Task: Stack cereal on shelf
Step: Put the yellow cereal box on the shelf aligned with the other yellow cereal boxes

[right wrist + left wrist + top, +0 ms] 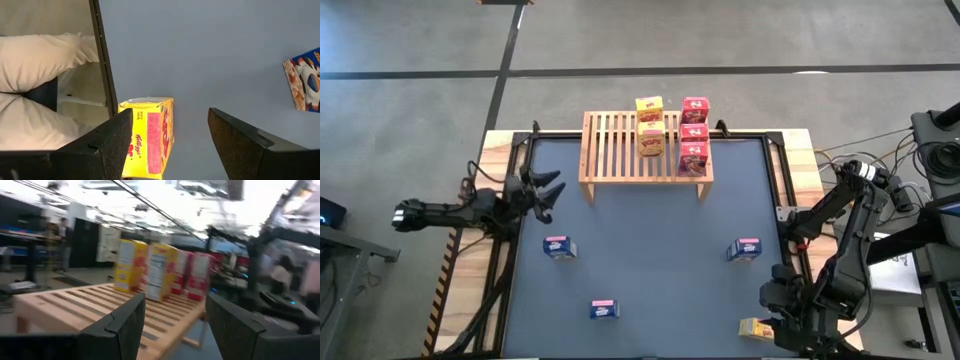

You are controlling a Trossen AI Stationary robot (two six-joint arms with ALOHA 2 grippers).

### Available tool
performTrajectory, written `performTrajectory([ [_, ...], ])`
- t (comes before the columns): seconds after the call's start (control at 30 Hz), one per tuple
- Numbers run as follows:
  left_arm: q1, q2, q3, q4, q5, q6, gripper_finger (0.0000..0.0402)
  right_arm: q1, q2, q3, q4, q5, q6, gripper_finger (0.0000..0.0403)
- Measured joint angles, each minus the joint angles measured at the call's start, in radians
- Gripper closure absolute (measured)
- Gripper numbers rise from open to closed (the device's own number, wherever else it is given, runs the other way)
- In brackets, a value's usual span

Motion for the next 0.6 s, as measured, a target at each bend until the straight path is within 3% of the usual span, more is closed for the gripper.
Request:
performTrajectory([
  [0.1, -0.001, 0.000, 0.000, -0.018, 0.066, 0.000, 0.0209, 0.000, 0.000, 0.000, 0.002, -0.009, 0.002, 0.0156],
  [0.6, 0.000, 0.001, 0.000, -0.017, 0.068, 0.000, 0.0209, 0.000, -0.003, 0.008, 0.000, -0.026, 0.002, 0.0156],
])
